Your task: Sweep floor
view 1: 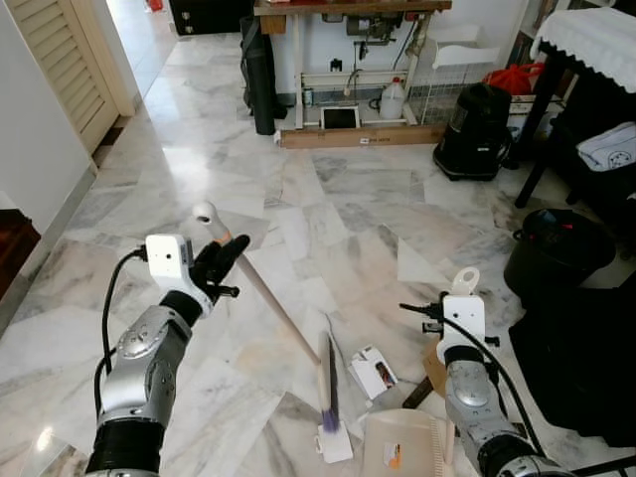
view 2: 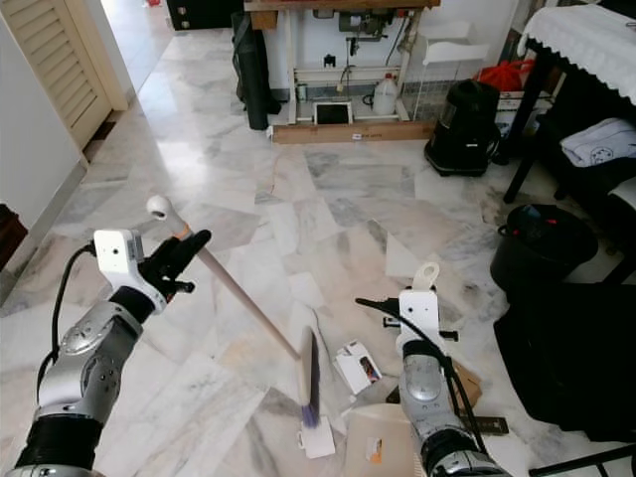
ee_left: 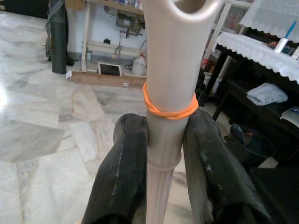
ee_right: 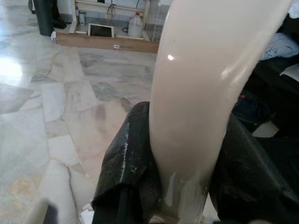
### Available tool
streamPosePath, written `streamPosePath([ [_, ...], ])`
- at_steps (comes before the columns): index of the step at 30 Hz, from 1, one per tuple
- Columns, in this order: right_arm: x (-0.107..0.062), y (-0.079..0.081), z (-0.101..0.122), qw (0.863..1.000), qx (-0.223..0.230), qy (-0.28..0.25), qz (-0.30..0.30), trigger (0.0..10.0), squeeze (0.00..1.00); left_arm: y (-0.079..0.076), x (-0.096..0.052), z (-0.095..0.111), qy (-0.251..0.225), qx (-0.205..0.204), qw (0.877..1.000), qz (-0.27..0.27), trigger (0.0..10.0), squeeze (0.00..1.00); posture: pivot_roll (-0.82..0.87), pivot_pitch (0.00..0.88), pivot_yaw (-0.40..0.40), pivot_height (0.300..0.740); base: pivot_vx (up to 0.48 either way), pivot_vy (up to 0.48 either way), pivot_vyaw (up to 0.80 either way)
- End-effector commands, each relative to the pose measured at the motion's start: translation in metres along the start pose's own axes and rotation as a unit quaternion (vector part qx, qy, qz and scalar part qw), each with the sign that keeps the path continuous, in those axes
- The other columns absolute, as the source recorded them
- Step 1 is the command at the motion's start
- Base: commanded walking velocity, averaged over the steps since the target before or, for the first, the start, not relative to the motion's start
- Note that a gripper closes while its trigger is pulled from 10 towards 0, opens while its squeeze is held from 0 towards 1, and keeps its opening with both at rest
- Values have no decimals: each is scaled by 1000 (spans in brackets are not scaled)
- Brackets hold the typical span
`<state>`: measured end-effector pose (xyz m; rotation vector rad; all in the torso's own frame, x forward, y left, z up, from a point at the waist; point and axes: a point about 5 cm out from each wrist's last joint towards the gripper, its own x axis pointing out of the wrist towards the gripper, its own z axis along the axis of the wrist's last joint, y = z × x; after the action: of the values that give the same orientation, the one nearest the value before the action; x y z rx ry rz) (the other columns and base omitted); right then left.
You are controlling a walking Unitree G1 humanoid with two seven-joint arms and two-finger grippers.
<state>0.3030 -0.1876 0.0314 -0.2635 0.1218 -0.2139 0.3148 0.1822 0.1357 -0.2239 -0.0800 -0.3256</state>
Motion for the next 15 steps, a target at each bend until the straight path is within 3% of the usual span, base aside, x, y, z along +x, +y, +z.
streamPosePath([
  [1, 2, 1, 7, 1000, 1, -19, 2, 10000, 0, 1, -2, 10, -19, 23, 1000, 0, 10000, 0, 55, 0, 21, 740, 0, 0, 0],
  [7, -2, 6, -4, 1000, -14, 16, 16, 10000, 0, 2, -5, 4, -6, 38, 999, 1, 10000, 0, 56, 0, 18, 740, 0, 0, 0],
  [9, -6, 6, -15, 998, -36, 53, 16, 10000, 0, 7, -9, -1, 9, 46, 999, 10, 10000, 0, 57, 1, 15, 740, 0, 0, 0],
  [15, -11, 1, -26, 996, -42, 82, 5, 10000, 0, 17, -17, -12, 41, 61, 997, 29, 10000, 0, 49, 11, 18, 740, 0, 0, 0],
])
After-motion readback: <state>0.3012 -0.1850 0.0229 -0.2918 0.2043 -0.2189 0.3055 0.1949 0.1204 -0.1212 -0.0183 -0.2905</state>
